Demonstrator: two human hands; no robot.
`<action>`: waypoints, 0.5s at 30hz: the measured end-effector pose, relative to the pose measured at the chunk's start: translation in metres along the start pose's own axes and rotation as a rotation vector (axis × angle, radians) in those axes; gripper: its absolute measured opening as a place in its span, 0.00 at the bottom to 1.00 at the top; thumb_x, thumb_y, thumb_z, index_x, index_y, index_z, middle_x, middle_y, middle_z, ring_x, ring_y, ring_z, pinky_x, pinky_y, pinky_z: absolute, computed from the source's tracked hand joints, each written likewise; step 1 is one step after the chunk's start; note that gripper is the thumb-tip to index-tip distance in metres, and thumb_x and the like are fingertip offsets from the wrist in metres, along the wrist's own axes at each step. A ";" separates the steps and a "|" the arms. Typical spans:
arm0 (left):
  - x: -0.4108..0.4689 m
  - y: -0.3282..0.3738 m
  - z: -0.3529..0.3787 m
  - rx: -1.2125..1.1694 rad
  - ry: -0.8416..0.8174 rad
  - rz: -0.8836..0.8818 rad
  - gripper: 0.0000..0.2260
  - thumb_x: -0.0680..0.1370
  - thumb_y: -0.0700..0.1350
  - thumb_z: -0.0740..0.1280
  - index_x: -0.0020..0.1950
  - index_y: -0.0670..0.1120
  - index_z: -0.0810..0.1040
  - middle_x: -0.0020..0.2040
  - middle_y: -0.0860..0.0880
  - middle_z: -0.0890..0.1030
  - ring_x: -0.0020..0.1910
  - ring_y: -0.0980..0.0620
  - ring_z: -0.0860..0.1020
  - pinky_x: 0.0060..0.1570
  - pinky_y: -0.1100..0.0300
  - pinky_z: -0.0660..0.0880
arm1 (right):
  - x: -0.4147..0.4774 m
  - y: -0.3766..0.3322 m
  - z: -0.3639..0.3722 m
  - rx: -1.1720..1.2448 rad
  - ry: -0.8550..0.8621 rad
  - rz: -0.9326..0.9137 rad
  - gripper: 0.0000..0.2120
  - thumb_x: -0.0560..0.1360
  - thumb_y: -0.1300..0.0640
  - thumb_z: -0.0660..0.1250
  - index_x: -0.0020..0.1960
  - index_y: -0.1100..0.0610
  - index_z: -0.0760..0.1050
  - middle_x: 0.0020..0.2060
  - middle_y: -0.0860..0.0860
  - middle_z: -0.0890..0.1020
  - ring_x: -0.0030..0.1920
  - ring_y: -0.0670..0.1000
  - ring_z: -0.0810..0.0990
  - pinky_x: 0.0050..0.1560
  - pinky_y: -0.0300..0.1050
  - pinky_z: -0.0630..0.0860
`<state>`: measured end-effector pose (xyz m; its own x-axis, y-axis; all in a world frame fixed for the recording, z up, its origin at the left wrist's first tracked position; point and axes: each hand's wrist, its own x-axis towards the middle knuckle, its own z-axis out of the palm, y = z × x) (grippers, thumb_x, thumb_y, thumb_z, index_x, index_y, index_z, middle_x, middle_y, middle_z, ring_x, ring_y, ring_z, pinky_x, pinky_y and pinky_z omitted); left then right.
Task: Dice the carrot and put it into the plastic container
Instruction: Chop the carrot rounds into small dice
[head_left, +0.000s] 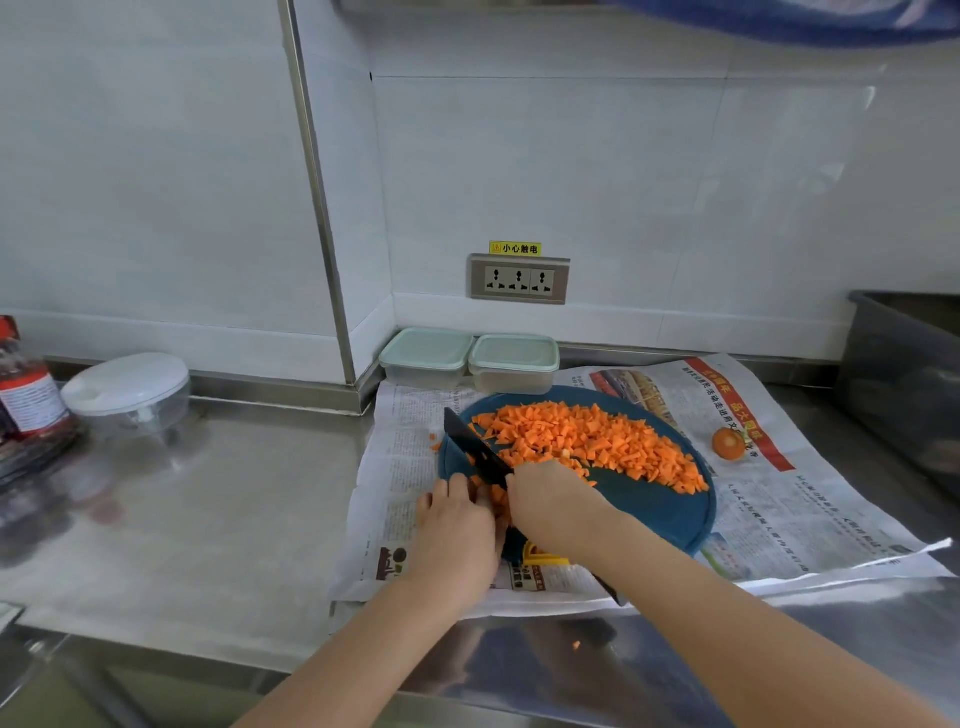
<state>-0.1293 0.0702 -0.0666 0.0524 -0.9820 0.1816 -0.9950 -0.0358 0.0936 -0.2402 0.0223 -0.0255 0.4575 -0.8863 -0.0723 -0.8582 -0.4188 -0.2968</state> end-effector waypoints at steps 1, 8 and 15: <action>0.000 -0.003 0.000 -0.055 0.004 0.016 0.18 0.82 0.53 0.52 0.68 0.48 0.68 0.61 0.47 0.69 0.61 0.48 0.67 0.60 0.56 0.64 | -0.002 0.000 -0.005 0.007 -0.006 0.001 0.13 0.82 0.60 0.51 0.59 0.63 0.72 0.43 0.54 0.75 0.47 0.57 0.76 0.33 0.43 0.66; 0.007 -0.028 -0.015 -0.503 -0.006 0.006 0.19 0.76 0.56 0.67 0.64 0.51 0.75 0.53 0.53 0.74 0.50 0.56 0.75 0.49 0.63 0.72 | -0.022 0.019 -0.021 0.209 0.075 0.026 0.15 0.84 0.57 0.46 0.49 0.60 0.70 0.37 0.52 0.70 0.35 0.53 0.74 0.35 0.41 0.76; 0.003 -0.020 -0.011 -0.557 0.095 -0.090 0.15 0.72 0.55 0.72 0.54 0.50 0.80 0.45 0.56 0.77 0.44 0.57 0.76 0.45 0.60 0.75 | -0.033 0.024 -0.013 0.040 0.052 -0.062 0.17 0.84 0.52 0.46 0.38 0.53 0.62 0.31 0.49 0.66 0.29 0.47 0.64 0.28 0.40 0.58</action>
<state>-0.1079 0.0703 -0.0577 0.1675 -0.9577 0.2339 -0.7925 0.0103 0.6097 -0.2792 0.0391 -0.0183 0.4957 -0.8685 -0.0036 -0.8183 -0.4657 -0.3368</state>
